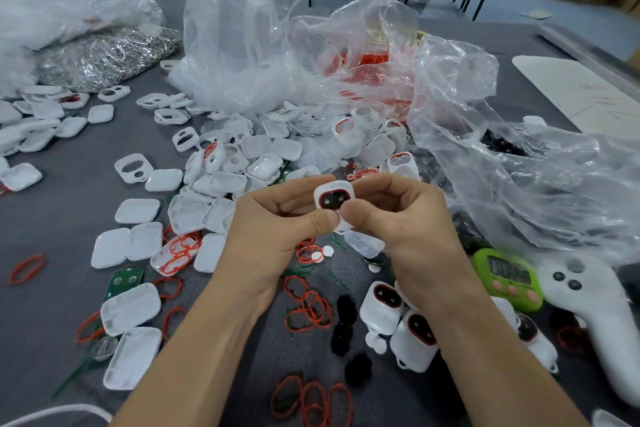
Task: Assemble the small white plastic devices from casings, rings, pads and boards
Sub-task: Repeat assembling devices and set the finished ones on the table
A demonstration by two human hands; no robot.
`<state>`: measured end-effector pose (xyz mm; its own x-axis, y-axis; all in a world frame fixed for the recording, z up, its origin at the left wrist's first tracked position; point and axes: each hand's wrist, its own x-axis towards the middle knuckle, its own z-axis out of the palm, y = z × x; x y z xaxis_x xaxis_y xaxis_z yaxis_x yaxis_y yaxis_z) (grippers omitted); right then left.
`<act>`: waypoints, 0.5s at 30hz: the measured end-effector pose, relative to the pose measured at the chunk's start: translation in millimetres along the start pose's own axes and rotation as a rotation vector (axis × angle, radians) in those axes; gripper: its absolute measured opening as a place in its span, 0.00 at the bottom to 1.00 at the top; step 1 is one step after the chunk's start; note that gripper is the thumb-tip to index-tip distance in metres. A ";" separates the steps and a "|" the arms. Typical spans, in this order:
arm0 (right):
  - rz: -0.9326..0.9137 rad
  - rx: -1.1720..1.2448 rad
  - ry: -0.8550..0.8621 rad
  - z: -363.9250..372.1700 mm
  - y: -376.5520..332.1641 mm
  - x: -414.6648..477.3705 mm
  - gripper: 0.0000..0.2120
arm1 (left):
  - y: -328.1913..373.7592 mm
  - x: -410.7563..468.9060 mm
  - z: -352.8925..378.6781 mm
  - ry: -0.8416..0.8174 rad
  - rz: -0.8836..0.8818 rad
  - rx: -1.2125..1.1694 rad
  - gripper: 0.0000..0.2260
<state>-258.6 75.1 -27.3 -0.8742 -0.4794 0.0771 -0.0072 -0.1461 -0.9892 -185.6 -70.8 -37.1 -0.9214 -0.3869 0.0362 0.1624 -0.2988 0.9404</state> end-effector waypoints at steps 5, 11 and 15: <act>0.031 0.052 -0.083 -3.2 0.6 0.5 0.08 | -0.2 -0.2 -1.2 0.004 -0.145 0.022 0.13; -0.010 0.150 -0.202 -4.5 -5.4 0.2 0.11 | 3.7 -2.0 -6.2 -0.118 -0.210 -0.067 0.15; 0.080 0.214 -0.182 0.2 -4.8 -0.4 0.09 | 4.5 -2.0 -6.3 -0.086 -0.209 -0.048 0.16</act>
<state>-258.2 75.8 -22.6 -0.7666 -0.6409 0.0399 0.1780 -0.2717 -0.9458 -180.8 -76.9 -35.1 -0.9631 -0.2371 -0.1272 -0.0206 -0.4064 0.9135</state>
